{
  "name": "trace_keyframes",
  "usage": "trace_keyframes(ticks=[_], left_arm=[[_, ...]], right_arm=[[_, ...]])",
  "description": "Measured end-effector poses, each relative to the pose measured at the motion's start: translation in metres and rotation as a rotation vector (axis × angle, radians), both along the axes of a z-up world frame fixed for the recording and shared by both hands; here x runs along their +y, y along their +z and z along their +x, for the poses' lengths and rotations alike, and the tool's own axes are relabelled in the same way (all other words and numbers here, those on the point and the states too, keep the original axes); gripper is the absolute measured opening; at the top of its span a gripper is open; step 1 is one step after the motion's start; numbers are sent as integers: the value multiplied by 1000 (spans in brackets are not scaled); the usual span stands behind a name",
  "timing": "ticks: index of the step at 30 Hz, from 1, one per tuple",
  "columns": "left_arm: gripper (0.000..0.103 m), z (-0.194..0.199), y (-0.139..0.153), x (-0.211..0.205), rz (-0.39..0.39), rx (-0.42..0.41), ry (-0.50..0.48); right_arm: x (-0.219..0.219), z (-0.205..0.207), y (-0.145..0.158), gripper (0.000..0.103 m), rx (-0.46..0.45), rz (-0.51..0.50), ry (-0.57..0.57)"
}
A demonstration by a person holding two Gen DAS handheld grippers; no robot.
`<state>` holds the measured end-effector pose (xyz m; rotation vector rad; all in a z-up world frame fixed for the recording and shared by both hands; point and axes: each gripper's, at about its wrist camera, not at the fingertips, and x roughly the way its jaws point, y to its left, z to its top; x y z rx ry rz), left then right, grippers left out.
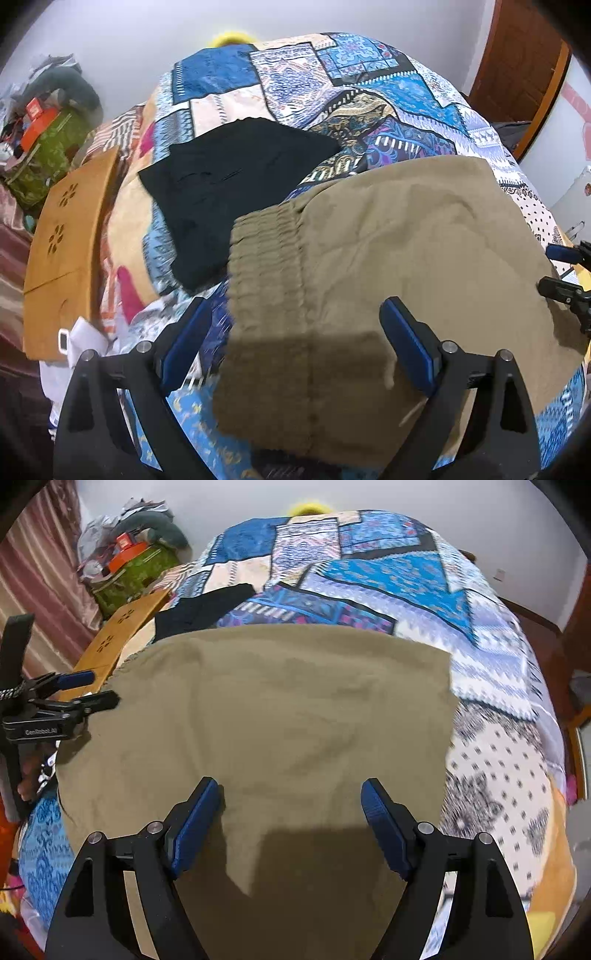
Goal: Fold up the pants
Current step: 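Lift the waistband with the left gripper and fold it over the pants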
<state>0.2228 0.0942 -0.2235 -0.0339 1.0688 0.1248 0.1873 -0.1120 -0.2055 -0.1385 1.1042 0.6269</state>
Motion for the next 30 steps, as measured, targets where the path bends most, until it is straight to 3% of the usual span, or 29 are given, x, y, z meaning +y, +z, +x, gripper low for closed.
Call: trace_keyframes(ticks=[4, 9, 14, 18, 23, 26, 30], left_arm=[[94, -17, 3, 9, -25, 2, 19], [94, -36, 3, 19, 1, 2, 49], [94, -55, 10, 31, -61, -3, 86], [94, -67, 18, 35, -110, -3, 103], [94, -78, 29, 30, -211, -24, 110], [94, -81, 28, 26, -346, -16, 107], [94, -83, 25, 17, -444, 5, 87]], right_arm=[[-20, -15, -2, 77, -9, -3, -32], [-40, -35, -3, 78, -16, 12, -83], [-50, -46, 4, 78, -30, 15, -106], [-43, -54, 16, 78, -80, -53, -84], [-14, -62, 45, 78, -155, -34, -5], [5, -66, 56, 78, -181, 21, 32], [37, -71, 52, 80, -204, 29, 113]])
